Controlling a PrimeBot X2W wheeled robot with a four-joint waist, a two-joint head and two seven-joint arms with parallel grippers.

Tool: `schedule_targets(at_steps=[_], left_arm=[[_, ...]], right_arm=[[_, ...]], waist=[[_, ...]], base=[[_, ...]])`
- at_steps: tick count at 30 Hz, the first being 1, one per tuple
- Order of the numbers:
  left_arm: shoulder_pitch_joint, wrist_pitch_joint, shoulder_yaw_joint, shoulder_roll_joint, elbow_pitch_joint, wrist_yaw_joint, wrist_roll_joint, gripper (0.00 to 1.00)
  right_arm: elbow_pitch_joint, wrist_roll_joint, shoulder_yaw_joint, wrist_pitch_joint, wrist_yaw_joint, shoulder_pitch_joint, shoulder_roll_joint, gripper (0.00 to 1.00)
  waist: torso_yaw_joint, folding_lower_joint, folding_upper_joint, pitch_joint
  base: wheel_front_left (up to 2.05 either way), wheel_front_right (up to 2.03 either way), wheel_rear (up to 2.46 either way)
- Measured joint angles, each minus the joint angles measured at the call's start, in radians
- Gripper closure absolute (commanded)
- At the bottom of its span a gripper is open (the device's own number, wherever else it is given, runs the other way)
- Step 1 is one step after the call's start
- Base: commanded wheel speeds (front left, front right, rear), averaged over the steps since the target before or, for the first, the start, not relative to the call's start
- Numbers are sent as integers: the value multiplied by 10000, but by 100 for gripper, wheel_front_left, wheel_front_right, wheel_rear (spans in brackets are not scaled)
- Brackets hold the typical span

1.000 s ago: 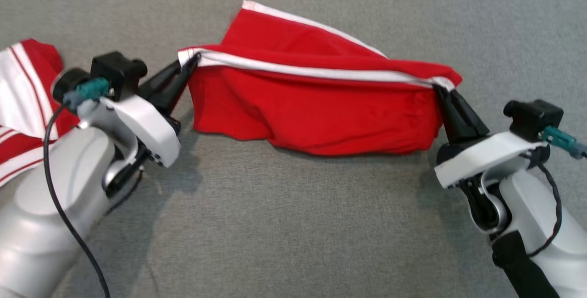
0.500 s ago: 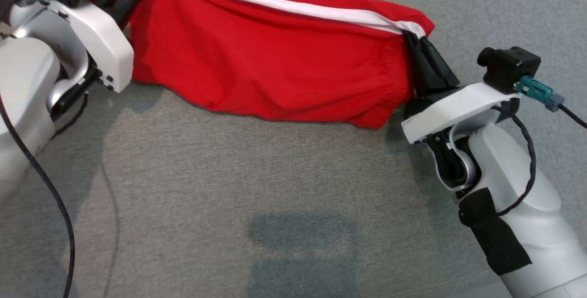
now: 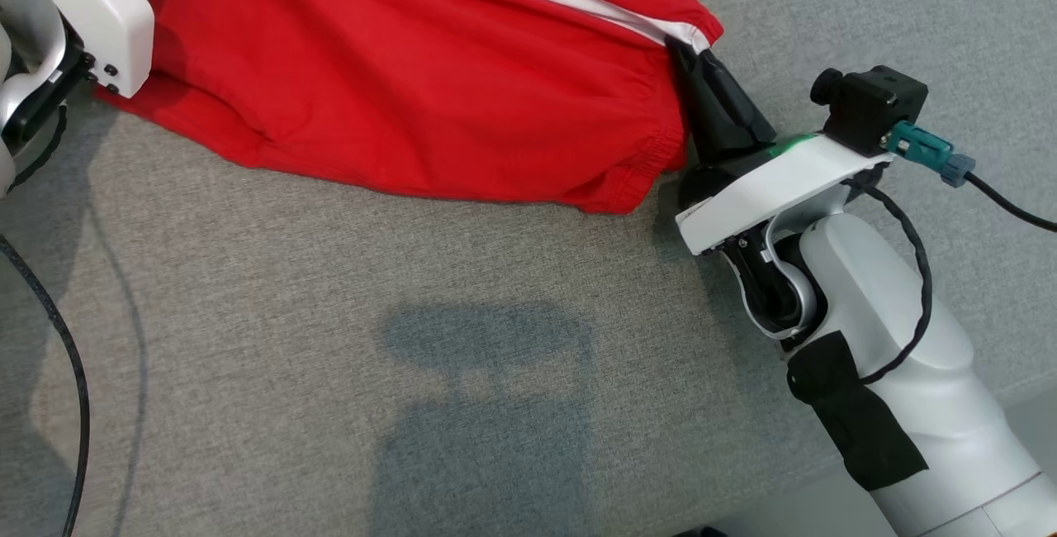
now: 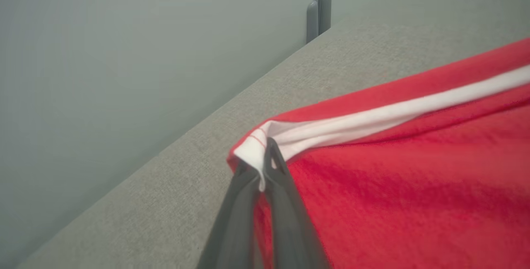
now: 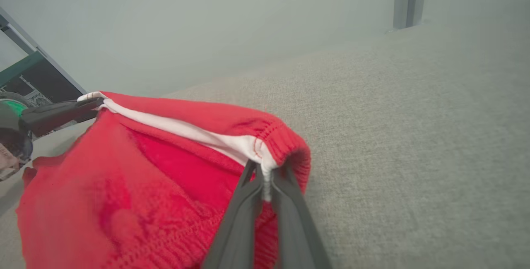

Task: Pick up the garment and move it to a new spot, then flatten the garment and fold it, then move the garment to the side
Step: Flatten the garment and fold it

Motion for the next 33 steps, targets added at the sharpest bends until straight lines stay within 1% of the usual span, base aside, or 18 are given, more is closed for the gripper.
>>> schedule_targets(at_steps=[1,2,3,4,6,8,15,20,24,27,33], left_arm=[[0,0,0,0,0,0,0,100],[-29,102,-171,-17,190,0,-38,58],[-29,69,-205,-44,295,0,-111,22],[-29,23,-240,-59,391,0,-140,0],[-29,-59,-278,-117,619,0,-190,0],[-29,-360,-267,-198,892,2,-188,0],[28,-1106,-36,-541,1398,105,-244,0],[722,-1264,518,-930,1363,401,-437,0],[1584,-1304,1572,-972,677,846,-445,0],[2405,-1338,2322,-1068,109,1152,-31,0],[4459,-1336,4144,-1423,-817,1515,721,0]], right_arm=[[0,0,0,0,0,0,0,100],[-134,159,173,0,0,-3,6,35],[-136,163,230,0,0,-16,8,0],[-138,167,253,0,0,-31,8,0],[-138,82,230,0,-2,-59,-2,0],[-153,-59,79,0,-2,-59,4,0],[-362,-963,-769,-2,-2,168,0,0],[-635,-1674,-1526,-2,-2,677,-10,0],[-970,-2224,-2236,-10,-2,1163,4,0],[-1221,-2652,-2809,-15,-2,1553,4,0],[-1854,-3152,-3789,-15,-2,2515,6,0]], waist=[[0,0,0,0],[-69,0,0,112],[-90,0,0,151],[-98,0,0,176],[-80,-1,0,173],[-45,0,0,119],[184,0,0,-290],[407,0,0,-705],[592,0,0,-1067],[713,0,0,-1352],[859,0,0,-1957]], base=[[0,0,0],[0,0,0],[0,0,0],[0,0,0],[0,0,0],[0,0,0],[0,0,0],[0,0,0],[0,0,0],[0,0,0],[0,0,0]])
